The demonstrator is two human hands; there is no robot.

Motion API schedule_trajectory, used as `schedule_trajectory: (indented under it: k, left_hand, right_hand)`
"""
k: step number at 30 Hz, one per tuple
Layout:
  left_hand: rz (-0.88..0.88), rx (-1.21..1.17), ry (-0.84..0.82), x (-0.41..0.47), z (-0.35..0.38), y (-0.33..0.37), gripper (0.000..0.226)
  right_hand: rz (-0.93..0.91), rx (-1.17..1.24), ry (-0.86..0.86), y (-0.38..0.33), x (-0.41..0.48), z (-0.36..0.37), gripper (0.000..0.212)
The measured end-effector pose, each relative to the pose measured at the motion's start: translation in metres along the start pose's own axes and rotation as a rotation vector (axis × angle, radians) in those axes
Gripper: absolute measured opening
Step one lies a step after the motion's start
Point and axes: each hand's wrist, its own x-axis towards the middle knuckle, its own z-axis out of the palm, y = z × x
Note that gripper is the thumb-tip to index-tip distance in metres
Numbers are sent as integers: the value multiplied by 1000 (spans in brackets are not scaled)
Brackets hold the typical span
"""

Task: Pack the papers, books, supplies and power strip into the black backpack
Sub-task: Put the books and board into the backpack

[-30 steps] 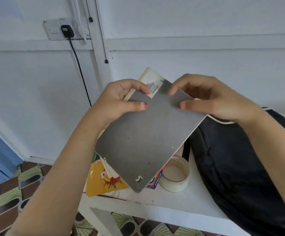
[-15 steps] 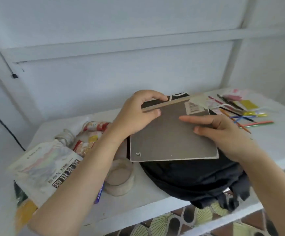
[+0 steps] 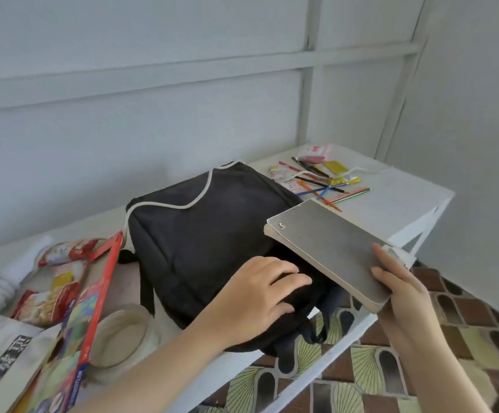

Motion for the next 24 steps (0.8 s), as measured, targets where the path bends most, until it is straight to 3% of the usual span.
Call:
schedule_trajectory:
  k: [5, 7, 10, 14, 17, 19, 22, 24]
  left_hand:
    - [149, 392, 340, 7, -11, -35, 38]
    - [259, 542, 306, 7, -15, -50, 36]
    - [260, 524, 108, 7, -17, -65, 36]
    - [-13, 393, -12, 6, -17, -58, 42]
    - [-173, 437, -191, 12, -22, -39, 78]
    - [-317, 370, -216, 20, -29, -37, 71]
    - [-624, 41, -104, 34, -44, -72, 47]
    - [-772, -168, -99, 36, -58, -104, 47]
  right_hand:
    - [19, 106, 24, -2, -4, -17, 36]
    - [3, 136, 30, -3, -4, -20, 35]
    - [-14, 151, 19, -6, -5, -22, 36]
    - [-34, 156, 0, -7, -7, -20, 37]
    - [-32, 138, -22, -4, -7, -17, 37]
    - [-23, 127, -31, -1, -6, -16, 37]
    - [-20, 117, -40, 2, -6, -14, 38]
    - [-13, 112, -40, 2, -7, -12, 38]
